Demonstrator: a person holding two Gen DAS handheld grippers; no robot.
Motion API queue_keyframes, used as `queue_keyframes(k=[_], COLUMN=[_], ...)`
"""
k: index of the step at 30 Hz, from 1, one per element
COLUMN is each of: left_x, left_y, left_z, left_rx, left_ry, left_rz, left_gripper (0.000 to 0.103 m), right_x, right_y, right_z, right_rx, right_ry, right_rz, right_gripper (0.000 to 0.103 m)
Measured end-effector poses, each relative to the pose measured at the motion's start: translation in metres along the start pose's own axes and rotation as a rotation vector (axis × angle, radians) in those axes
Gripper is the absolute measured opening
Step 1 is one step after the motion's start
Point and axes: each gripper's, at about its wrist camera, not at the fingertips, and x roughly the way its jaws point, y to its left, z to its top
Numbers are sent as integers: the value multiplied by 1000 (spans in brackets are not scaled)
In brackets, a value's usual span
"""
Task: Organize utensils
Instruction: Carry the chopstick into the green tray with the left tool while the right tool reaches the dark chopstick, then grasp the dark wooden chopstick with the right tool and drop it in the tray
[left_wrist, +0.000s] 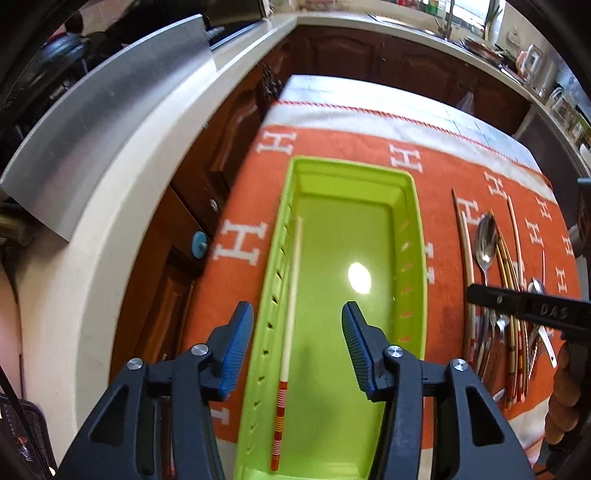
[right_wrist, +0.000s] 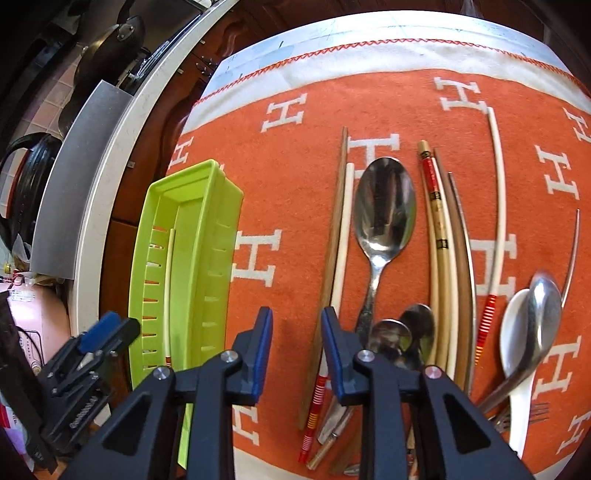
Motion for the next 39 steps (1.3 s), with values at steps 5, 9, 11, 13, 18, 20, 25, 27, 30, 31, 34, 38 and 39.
queue_keyframes(k=[5, 9, 11, 13, 18, 20, 25, 27, 30, 31, 34, 38, 39], left_x=[-1, 5, 7, 7, 5, 3, -5, -8, -12, -14, -20, -25, -25], left_y=[7, 20, 24, 26, 26, 27, 33, 36, 40, 41, 42, 42, 42], left_z=[4, 5, 3, 3, 0, -1, -2, -2, -2, -3, -4, -6, -7], left_rx=[-26, -95, -110, -116, -112, -114, -128, -140, -153, -157, -157, -148, -146], left_ry=[-31, -2, 2, 4, -10, -10, -27, -34, -46, -51, -62, -68, -68], left_rz=[20, -21, -16, -1, 20, 19, 35, 41, 54, 57, 75, 89, 92], left_gripper=[49, 55, 59, 69, 70, 70, 70, 70, 70, 70, 70, 70, 70], right_x=[9, 17, 18, 20, 23, 21, -8, -20, -30, -31, -27, -13, -10], right_y=[-1, 0, 4, 8, 17, 12, 14, 23, 43, 52, 71, 85, 88], right_z=[1, 2, 2, 3, 3, 2, -11, -18, -28, -31, -37, -39, -39], right_rx=[22, 28, 20, 9, -3, 36, 96, 97, 64, 46, 20, 2, -9], right_ry=[20, 39, 34, 27, 8, 25, 17, 20, 25, 30, 56, 80, 79], right_rz=[-29, -69, -86, -115, -181, -130, 36, 119, 197, 215, 252, 254, 242], right_gripper=[22, 20, 20, 17, 7, 6, 6, 6, 6, 6, 6, 8, 9])
